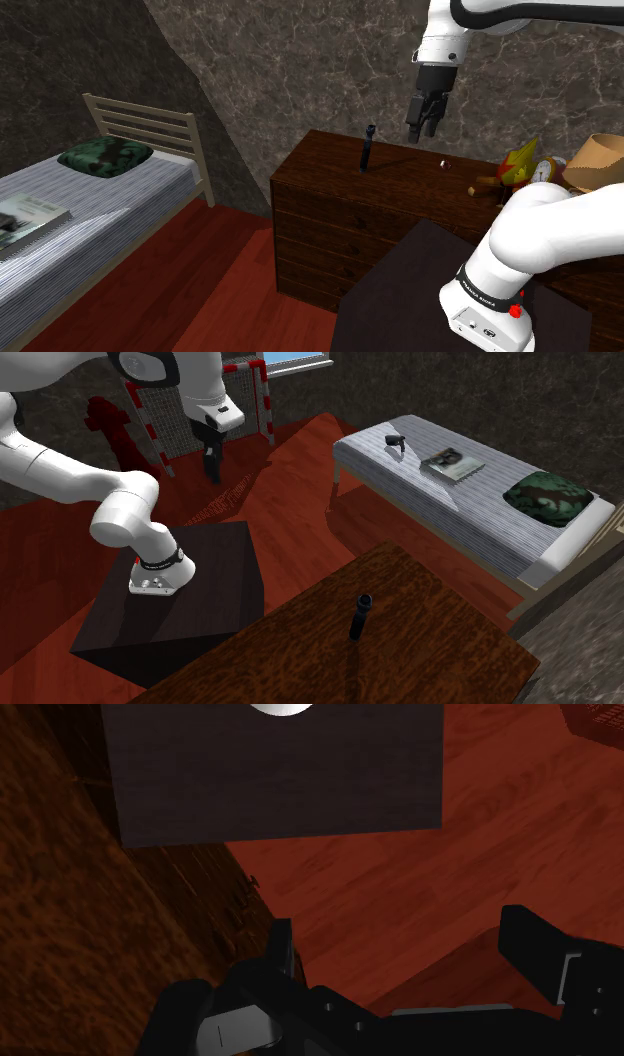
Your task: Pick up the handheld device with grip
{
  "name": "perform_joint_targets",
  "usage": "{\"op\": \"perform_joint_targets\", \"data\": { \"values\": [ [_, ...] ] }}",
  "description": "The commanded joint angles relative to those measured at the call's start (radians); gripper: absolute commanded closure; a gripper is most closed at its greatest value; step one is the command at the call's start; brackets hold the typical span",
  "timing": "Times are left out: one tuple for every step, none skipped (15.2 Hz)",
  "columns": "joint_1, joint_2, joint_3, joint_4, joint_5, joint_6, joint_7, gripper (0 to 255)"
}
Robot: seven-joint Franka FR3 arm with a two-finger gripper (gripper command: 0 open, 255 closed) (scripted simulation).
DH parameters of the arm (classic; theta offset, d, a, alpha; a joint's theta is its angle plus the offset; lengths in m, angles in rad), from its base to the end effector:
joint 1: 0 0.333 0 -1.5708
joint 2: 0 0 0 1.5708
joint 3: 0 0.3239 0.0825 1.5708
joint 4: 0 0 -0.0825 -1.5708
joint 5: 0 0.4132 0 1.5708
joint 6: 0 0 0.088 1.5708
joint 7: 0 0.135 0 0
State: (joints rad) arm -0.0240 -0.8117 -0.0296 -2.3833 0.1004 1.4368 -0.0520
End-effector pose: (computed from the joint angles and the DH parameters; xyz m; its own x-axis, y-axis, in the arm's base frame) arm 0.3043 -0.0036 0.5533 0.9916 0.0239 -0.1271 0.0074 -0.9917 -0.1284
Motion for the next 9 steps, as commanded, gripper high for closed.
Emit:
{"op": "perform_joint_targets", "data": {
  "values": [
    [0.0, 0.0, 0.0, 0.0, 0.0, 0.0, 0.0, 0],
    [-0.006, 0.032, -0.01, 0.008, -0.009, 0.022, -0.009, 0],
    [-0.011, 0.065, -0.02, 0.017, -0.018, 0.043, -0.017, 0],
    [-0.016, 0.099, -0.03, 0.027, -0.026, 0.063, -0.025, 0],
    [-0.022, 0.133, -0.039, 0.039, -0.033, 0.083, -0.033, 0],
    [-0.027, 0.167, -0.049, 0.052, -0.04, 0.102, -0.041, 0],
    [-0.031, 0.202, -0.059, 0.066, -0.046, 0.12, -0.049, 0],
    [-0.035, 0.237, -0.069, 0.081, -0.052, 0.138, -0.056, 0],
    [-0.039, 0.272, -0.078, 0.097, -0.057, 0.154, -0.064, 0]
  ]
}}
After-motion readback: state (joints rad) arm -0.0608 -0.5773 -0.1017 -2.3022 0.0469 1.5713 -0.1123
